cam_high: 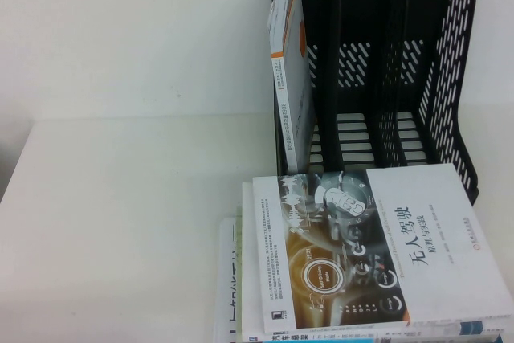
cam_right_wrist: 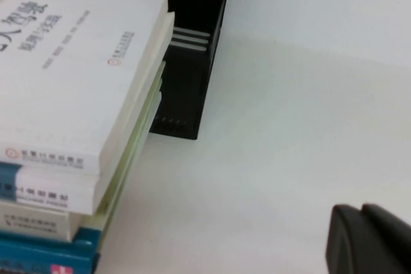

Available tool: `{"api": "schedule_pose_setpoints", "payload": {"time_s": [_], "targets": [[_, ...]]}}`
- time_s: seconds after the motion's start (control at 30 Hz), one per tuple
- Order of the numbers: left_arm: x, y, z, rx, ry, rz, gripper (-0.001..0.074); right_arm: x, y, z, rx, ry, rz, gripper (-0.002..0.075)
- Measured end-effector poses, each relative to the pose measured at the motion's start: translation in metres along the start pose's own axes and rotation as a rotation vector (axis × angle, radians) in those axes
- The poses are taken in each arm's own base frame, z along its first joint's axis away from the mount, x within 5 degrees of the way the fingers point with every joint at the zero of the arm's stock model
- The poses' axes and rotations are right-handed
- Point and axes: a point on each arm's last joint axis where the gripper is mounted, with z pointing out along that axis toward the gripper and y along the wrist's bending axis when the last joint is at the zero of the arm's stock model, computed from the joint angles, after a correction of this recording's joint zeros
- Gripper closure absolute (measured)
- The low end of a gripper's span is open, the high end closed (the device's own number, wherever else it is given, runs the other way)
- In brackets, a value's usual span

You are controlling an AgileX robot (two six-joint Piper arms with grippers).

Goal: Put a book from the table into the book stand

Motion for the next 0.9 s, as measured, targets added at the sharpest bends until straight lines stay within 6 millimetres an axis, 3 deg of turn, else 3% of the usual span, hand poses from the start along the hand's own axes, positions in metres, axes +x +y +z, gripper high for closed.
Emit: {"api": "schedule_pose_setpoints", "payload": {"time_s": [0.9], "targets": [[-0.0004, -0.0002, -0.0003, 0.001, 0.000, 0.000, 0.0737, 0.0028, 0.0019, -0.0009, -0.019, 0.051, 0.151, 0.0721]]}}
